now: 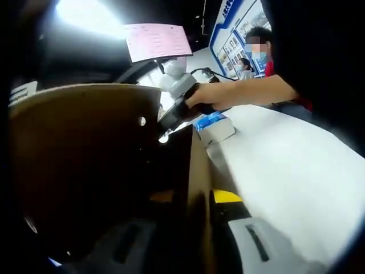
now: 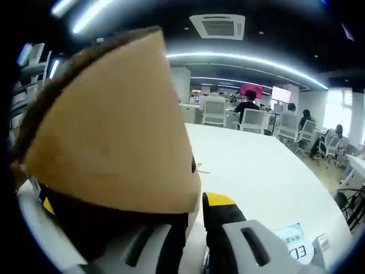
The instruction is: Operate the shoe box by opening the lid, removing the specified soft item, and placing it in the target area until the item is outside and the box remains undamaged.
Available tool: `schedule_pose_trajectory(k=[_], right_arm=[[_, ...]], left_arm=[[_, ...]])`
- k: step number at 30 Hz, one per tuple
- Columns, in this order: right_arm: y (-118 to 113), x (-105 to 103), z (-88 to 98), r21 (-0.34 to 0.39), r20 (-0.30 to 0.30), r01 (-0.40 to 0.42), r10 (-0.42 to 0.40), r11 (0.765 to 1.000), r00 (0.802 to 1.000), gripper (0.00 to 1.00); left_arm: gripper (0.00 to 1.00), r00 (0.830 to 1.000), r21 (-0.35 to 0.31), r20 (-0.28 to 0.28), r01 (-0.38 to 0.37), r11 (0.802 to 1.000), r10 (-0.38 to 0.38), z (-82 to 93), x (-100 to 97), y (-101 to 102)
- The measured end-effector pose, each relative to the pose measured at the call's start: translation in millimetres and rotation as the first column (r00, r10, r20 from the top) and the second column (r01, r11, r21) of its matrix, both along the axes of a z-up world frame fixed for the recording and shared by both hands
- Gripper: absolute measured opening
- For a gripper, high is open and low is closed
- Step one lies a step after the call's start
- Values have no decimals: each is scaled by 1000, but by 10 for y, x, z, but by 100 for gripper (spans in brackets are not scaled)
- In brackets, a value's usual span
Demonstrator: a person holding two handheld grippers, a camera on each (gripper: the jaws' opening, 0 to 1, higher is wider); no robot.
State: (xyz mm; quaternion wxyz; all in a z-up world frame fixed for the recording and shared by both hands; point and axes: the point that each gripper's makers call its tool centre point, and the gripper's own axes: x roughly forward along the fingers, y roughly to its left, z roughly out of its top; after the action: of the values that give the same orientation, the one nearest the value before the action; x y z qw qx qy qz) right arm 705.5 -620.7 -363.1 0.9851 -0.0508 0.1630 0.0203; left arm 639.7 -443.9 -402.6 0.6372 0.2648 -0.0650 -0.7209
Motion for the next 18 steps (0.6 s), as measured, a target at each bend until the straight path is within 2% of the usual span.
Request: schedule_pose_trajectory(k=[10,18], right_arm=[[26,-69,38,4,16,-1,0,1000,1000,8],[46,-205,125,-2,42,4,-3,1000,999,8]], left_arm=[[22,1000,1,2,-1,1000,1,-6,-3,-6],[22,1000,0,8,-1,1000,1,-10,-4,-13]])
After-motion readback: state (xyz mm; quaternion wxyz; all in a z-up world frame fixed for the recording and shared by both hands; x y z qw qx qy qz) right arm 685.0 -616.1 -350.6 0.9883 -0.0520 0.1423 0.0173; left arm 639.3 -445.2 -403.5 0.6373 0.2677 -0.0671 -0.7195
